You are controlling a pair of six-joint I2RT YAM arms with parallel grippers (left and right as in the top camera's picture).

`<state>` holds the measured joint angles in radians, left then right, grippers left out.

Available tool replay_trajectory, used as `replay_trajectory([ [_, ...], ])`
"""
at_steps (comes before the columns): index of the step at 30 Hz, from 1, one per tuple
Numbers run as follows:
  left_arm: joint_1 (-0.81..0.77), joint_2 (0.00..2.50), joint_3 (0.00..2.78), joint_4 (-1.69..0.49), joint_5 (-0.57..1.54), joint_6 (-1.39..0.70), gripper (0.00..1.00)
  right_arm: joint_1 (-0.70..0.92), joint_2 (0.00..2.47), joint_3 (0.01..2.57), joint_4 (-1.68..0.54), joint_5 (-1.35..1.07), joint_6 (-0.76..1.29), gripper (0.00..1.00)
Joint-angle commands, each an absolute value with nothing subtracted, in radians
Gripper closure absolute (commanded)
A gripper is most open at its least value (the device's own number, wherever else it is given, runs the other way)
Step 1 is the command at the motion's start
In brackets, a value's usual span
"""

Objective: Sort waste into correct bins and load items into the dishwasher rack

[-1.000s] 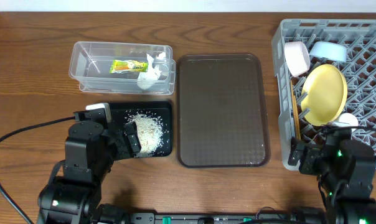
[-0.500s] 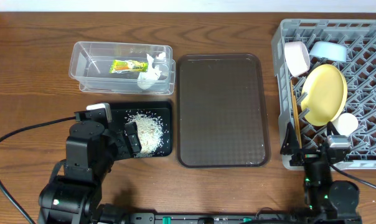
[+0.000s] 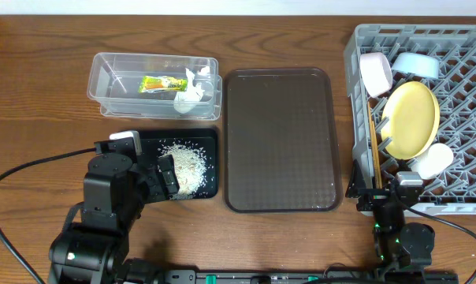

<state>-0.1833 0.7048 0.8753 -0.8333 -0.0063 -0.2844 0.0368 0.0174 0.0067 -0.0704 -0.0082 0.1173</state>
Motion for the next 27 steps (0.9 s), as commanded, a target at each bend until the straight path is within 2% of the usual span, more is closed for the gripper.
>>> replay_trajectory([
  [1, -0.181, 0.704, 0.874, -0.833, -0.01, -0.285, 0.05, 0.047, 0.013, 0.006, -0.074, -0.008, 0.108, 0.01],
  [27, -0.165, 0.665, 0.864, -0.861, -0.011, -0.263, 0.05, 0.047, 0.013, 0.006, -0.074, -0.008, 0.107, 0.01],
])
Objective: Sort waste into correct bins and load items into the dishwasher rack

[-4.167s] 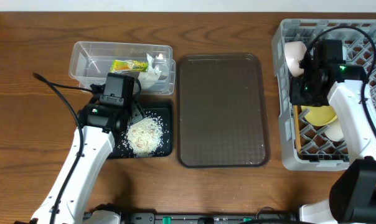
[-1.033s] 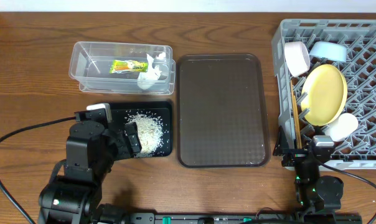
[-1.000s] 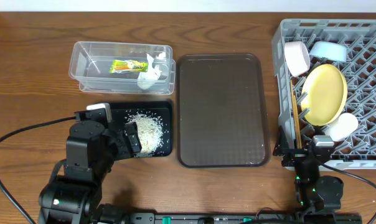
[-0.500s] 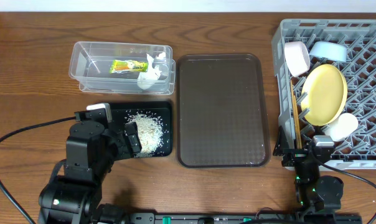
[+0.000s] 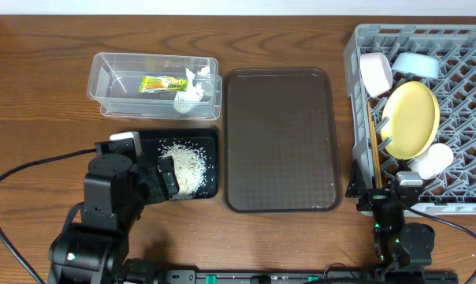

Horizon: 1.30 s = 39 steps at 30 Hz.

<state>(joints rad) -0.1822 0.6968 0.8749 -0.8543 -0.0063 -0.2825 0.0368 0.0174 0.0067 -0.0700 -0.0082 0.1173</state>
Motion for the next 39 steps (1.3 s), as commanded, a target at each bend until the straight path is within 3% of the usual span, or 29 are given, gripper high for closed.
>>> replay_trajectory([
  [1, -0.156, 0.645, 0.85, -0.849, -0.01, -0.263, 0.05, 0.047, 0.013, 0.006, -0.074, -0.008, 0.107, 0.01],
  [19, -0.094, 0.034, 0.058, 0.025, 0.047, -0.062, 0.05, 0.047, 0.013, 0.006, -0.074, -0.008, 0.107, 0.01],
  [23, -0.094, 0.002, 0.002, 0.037, 0.065, -0.012, 0.05, 0.047, 0.013, 0.006, -0.074, -0.008, 0.107, 0.01],
  [26, -0.095, 0.002, 0.004, -0.073, 0.063, -0.027, 0.05, 0.047, 0.013, 0.006, -0.074, -0.008, 0.107, 0.01],
  [39, -0.095, 0.004, 0.004, -0.066, 0.064, -0.026, 0.05, 0.047, 0.013, 0.006, -0.074, -0.008, 0.107, 0.01],
])
